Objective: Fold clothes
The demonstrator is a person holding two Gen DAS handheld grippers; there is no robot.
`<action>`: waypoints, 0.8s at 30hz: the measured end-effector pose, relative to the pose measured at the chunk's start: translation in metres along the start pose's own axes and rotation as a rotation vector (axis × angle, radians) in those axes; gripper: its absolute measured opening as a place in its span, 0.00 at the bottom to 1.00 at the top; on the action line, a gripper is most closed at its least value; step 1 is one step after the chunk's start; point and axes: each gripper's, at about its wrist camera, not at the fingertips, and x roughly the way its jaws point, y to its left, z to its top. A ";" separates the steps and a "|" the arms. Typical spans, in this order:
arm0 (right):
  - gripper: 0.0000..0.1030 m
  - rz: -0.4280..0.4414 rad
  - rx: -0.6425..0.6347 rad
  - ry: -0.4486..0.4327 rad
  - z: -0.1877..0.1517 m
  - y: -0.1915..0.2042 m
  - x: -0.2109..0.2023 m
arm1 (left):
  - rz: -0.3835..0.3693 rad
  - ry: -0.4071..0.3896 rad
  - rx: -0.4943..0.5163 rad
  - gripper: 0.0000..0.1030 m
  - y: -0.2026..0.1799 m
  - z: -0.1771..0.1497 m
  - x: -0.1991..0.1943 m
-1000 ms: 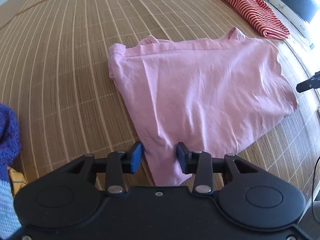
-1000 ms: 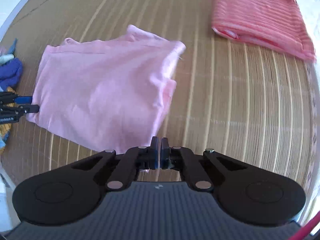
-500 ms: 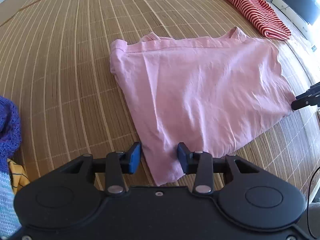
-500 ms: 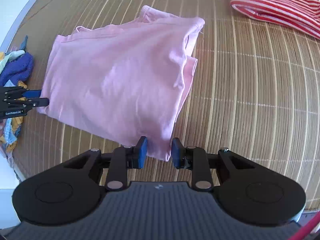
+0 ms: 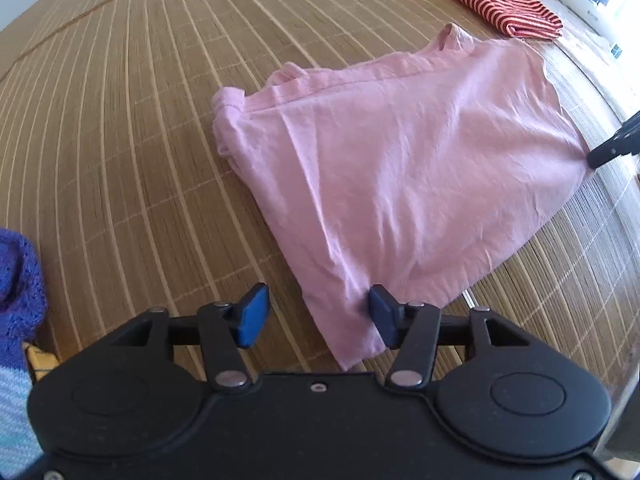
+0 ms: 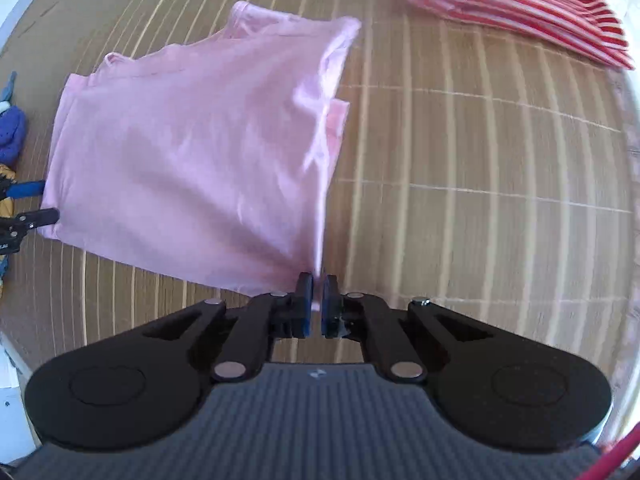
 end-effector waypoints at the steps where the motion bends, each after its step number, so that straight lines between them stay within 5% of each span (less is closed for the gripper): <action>1: 0.06 -0.017 -0.005 -0.013 0.000 0.000 -0.007 | 0.006 0.003 -0.001 0.49 0.000 0.002 -0.004; 5: 0.06 0.079 -0.038 -0.129 0.010 0.014 -0.035 | 0.030 -0.066 -0.005 0.46 -0.005 0.014 -0.026; 9: 0.06 0.137 -0.193 -0.172 0.032 0.068 -0.013 | -0.041 -0.174 -0.058 0.46 -0.020 0.043 -0.028; 14: 0.06 0.086 -0.392 -0.198 0.051 0.125 0.028 | -0.057 -0.220 -0.014 0.44 -0.047 0.070 0.006; 20: 0.06 -0.074 -0.373 -0.207 0.048 0.089 0.035 | 0.037 -0.214 -0.002 0.41 -0.019 0.054 0.020; 24: 0.06 -0.076 -0.255 -0.205 0.050 0.050 0.028 | 0.116 -0.181 -0.030 0.41 0.009 0.038 0.000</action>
